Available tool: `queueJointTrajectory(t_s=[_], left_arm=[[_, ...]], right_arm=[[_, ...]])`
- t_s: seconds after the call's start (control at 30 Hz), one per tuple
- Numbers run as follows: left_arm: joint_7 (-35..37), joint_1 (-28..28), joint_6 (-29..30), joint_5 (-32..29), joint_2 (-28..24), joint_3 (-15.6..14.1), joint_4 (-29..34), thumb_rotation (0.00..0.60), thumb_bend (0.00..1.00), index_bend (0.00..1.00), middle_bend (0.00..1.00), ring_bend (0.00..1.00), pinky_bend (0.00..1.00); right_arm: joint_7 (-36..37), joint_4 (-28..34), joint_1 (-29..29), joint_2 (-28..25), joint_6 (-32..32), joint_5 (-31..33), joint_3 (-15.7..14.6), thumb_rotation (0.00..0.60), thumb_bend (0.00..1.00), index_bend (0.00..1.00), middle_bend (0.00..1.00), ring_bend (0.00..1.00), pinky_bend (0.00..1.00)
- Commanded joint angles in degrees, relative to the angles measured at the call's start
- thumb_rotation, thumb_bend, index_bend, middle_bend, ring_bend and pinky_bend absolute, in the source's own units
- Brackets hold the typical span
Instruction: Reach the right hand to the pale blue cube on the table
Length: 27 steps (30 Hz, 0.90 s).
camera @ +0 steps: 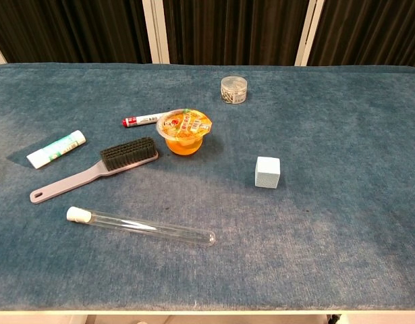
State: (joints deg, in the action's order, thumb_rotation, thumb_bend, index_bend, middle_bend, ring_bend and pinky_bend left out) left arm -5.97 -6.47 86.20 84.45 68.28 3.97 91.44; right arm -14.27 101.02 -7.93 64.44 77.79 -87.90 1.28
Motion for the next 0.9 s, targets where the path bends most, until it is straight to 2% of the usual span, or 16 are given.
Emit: queueJointTrajectory(t_s=[0.03, 0.17, 0.3, 0.6, 0.9], left_arm=[[0.16, 0.03, 0.0, -0.22, -0.05, 0.14, 0.1, 0.6, 0.28, 0.1, 0.0, 0.0, 0.09], [0.17, -0.05, -0.15, -0.05, -0.11, 0.06, -0.1, 0.6, 0.28, 0.1, 0.0, 0.0, 0.09], [-0.02, -0.07, -0.19, 0.15, -0.09, -0.05, -0.19, 0.6, 0.28, 0.1, 0.0, 0.0, 0.09], [-0.19, -0.24, -0.42, 0.3, 0.12, -0.09, -0.41, 0.6, 0.28, 0.1, 0.0, 0.0, 0.09], [-0.07, -0.43, -0.72, 0.23, 0.2, -0.04, -0.75, 0.6, 0.28, 0.1, 0.0, 0.0, 0.09]], right_arm=[[2.22, -1.78, -2.99, 2.41, -4.34, 0.79, 0.8, 0.6, 0.28, 0.22, 0.22, 0.25, 0.21], [8.21, -4.17, -8.71, 5.47, -13.23, 3.01, 2.44, 0.6, 0.28, 0.23, 0.22, 0.26, 0.21], [7.39, -7.43, -13.07, 10.46, -18.35, 6.32, 4.67, 0.6, 0.28, 0.24, 0.23, 0.28, 0.21], [4.44, -13.98, -20.03, 21.56, -23.68, 12.33, 8.2, 0.6, 0.28, 0.33, 0.25, 0.29, 0.21], [3.76, -15.93, -23.89, 25.63, -26.71, 14.46, 8.31, 0.6, 0.28, 0.39, 0.25, 0.29, 0.21]])
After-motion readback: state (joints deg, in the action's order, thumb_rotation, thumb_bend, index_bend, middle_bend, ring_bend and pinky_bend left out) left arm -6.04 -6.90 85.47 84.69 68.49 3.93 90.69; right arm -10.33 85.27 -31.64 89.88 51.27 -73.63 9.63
